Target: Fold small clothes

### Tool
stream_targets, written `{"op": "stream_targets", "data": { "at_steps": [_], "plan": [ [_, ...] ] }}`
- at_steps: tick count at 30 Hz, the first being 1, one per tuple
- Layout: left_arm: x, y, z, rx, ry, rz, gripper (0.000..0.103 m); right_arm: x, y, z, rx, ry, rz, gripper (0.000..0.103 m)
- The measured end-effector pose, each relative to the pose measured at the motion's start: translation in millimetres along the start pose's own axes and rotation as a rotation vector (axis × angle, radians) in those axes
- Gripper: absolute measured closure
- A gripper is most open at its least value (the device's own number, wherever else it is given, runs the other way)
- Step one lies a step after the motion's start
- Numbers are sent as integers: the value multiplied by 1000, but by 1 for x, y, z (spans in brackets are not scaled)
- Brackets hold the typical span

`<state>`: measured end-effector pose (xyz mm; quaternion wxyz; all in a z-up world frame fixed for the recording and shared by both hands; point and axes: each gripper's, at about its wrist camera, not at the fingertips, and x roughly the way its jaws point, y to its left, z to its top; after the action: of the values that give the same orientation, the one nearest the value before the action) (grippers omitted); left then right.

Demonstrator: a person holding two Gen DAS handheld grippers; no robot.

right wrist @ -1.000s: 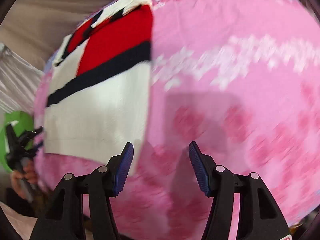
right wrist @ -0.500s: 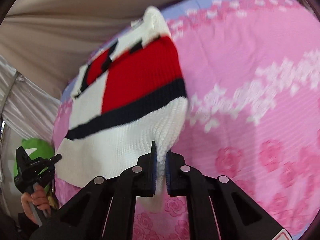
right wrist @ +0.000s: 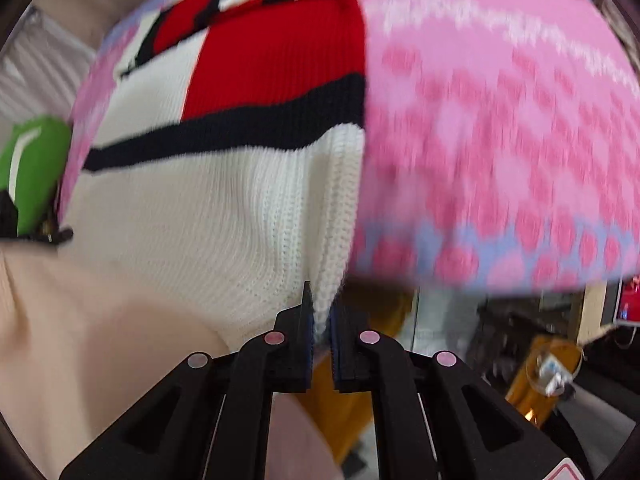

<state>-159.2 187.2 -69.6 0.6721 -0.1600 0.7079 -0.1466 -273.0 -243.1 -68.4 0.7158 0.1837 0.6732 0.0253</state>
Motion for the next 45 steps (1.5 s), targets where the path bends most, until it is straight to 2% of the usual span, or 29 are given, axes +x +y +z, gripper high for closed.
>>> {"op": "stream_targets", "data": {
  "at_steps": [2,4,7,9,10,12,14,15,16,17,19,20,22,24,26,29,32,34,35,36,37,38,39,40,42,44,45],
  "plan": [
    [-23,-10,12,22,-49,-12,95,-9,4,-6,-6,37,36,97],
    [-41,-23,41,45,-137,-47,95,-28,7,15,-15,-27,65,97],
    [-52,-52,106,140,-324,-64,95,-68,-2,81,28,-264,152,97],
    [-46,-66,149,157,-408,-59,95,-79,-14,135,66,-415,197,97],
    [-36,-74,181,148,-434,-51,95,-78,-18,158,84,-459,212,97],
    [-19,-87,224,116,-486,-2,94,-65,-27,210,143,-517,234,97],
    [5,-93,255,109,-487,-3,90,-43,-33,248,187,-523,273,96],
    [17,-92,265,84,-483,14,88,-31,-37,269,220,-532,256,94],
    [31,-88,277,29,-483,42,82,-19,-41,279,260,-533,252,91],
    [37,-85,280,4,-481,50,70,-8,-46,287,301,-528,260,90],
    [35,-78,278,-45,-528,47,64,1,-57,289,388,-549,269,87],
    [28,-75,275,-44,-561,30,50,-1,-58,283,410,-577,285,85],
    [8,-73,257,-7,-644,32,34,-15,-56,268,411,-628,264,66],
    [-4,-73,241,61,-694,50,27,-34,-48,248,333,-701,202,57],
    [-2,-75,235,124,-690,77,24,-41,-39,235,258,-741,150,51],
    [20,-94,232,245,-636,151,24,-32,-25,229,134,-703,48,46],
    [45,-109,244,301,-609,224,24,-9,-12,242,15,-651,-66,45],
    [53,-111,256,272,-596,221,26,3,-6,256,-21,-616,-109,45],
    [54,-111,263,247,-587,220,42,6,-5,261,-27,-608,-114,45],
    [56,-110,272,219,-568,205,70,8,-4,270,-31,-602,-119,45],
    [56,-108,285,184,-535,166,87,9,-4,276,-24,-598,-117,57],
    [55,-107,290,161,-522,153,97,11,-6,284,-15,-586,-97,76],
    [49,-106,295,137,-534,140,97,10,-9,292,9,-570,-51,96],
    [41,-105,298,126,-557,138,97,5,-14,296,47,-568,-12,97],
    [36,-101,304,97,-563,146,97,-14,-25,296,115,-628,77,97],
    [49,-89,316,53,-516,184,97,-16,-38,296,160,-632,107,97],
    [64,-81,324,34,-470,207,97,-2,-48,301,182,-582,76,97]
  ]
}}
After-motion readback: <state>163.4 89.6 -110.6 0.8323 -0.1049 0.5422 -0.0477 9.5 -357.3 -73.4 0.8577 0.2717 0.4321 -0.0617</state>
